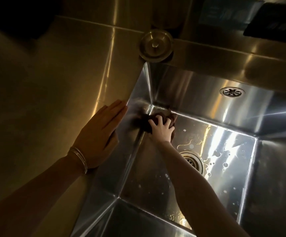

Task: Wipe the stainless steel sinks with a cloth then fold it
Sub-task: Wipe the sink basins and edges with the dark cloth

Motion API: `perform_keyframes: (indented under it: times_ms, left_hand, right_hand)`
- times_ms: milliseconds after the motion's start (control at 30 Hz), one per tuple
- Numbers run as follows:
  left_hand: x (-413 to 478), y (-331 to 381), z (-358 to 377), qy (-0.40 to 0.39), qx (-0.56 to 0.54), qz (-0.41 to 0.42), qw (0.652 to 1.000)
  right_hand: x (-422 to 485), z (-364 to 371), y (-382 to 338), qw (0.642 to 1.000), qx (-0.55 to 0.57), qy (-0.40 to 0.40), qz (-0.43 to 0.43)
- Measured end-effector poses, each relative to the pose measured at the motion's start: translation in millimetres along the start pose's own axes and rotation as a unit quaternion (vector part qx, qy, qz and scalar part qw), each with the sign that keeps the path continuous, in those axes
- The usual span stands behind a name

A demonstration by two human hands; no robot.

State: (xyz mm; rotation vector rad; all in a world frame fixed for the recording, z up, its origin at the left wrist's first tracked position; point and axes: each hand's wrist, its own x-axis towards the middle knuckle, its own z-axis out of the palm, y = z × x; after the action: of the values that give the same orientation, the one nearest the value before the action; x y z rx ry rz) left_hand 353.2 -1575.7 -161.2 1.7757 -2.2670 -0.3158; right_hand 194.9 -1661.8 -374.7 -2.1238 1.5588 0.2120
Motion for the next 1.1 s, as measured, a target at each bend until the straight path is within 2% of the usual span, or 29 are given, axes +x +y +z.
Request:
perform_keyframes:
  times_ms: [100,167,233,300,367,400,467,567,600,633,667,700,733,800,867,900,967,1100]
  left_hand:
    - [0.8,0.3,-0.2,0.001,0.001,-0.014,1.0]
    - [-0.1,-0.2,-1.6,-0.013,-0.003,-0.013,1.0]
    - [-0.3,-0.6,-3.2,-0.022,-0.001,-0.005,1.0]
    - [-1.0,-0.3,-3.2,-0.024,0.002,-0.007,1.0]
    - [-0.5,0.6,-3.4,-0.031,0.0,-0.012,0.999]
    - [-0.4,0.2,-3.7,-0.033,-0.001,-0.014,0.999]
    - [-0.3,-1.0,-3.8,-0.036,-0.004,-0.012,0.999]
    - [-0.5,-1.9,-3.2,-0.023,-0.011,-0.003,1.0]
    - [-0.4,-1.7,-2.4,-0.016,-0.013,0.001,1.0]
    - [-0.2,-1.8,-1.9,-0.012,-0.015,0.004,1.0]
    - [-0.3,-2.1,-1.7,-0.012,-0.018,0.007,1.0]
    - [-0.7,-2.4,-2.0,-0.013,-0.021,0.008,1.0]
    - [-1.1,-2.6,-2.3,-0.014,-0.022,0.008,1.0]
    - [-0.9,-2.3,-2.9,-0.017,-0.011,0.015,1.0]
    - [-0.3,-2.9,-2.5,-0.021,0.0,0.02,1.0]
    - [0.2,-3.6,-2.5,-0.025,0.002,0.018,1.0]
    - [0.0,-4.4,-2.0,-0.027,0.007,0.011,1.0]
    - [-2.0,-4.0,-0.4,-0.014,0.021,0.023,0.999]
  right_hand:
    - [-1.0,-10.5,4.2,1.0,-0.001,0.0,-0.006]
    - [-3.6,-29.9,7.7,0.997,0.043,0.058,-0.012]
    - [-4.7,-54.2,8.4,0.968,0.089,0.234,-0.031]
    - [-4.7,-84.1,7.0,0.902,0.095,0.418,-0.046]
    - [-3.1,-105.8,5.8,0.852,0.082,0.515,-0.041]
    - [-0.8,-107.2,6.0,0.85,0.069,0.522,-0.033]
    - [4.7,-90.7,11.3,0.887,0.029,0.46,-0.008]
    - [14.5,-50.4,30.1,0.967,0.044,0.24,0.07]
    - [16.3,-43.6,35.9,0.976,0.056,0.186,0.099]
    - [15.1,-42.8,39.0,0.977,0.059,0.172,0.108]
    - [11.2,-46.5,40.4,0.974,0.053,0.201,0.092]
    - [5.0,-54.2,41.2,0.961,0.048,0.264,0.065]
    - [-3.5,-64.7,42.8,0.94,0.046,0.337,0.035]
    - [-17.4,-92.7,50.6,0.871,0.045,0.489,-0.013]
    - [-23.5,-118.6,59.6,0.83,0.04,0.555,-0.033]
    - [-24.3,-122.2,63.8,0.826,0.021,0.563,-0.035]
    - [-19.5,-110.2,74.6,0.838,-0.034,0.543,-0.037]
    - [-10.3,-70.9,83.8,0.898,-0.085,0.432,0.005]
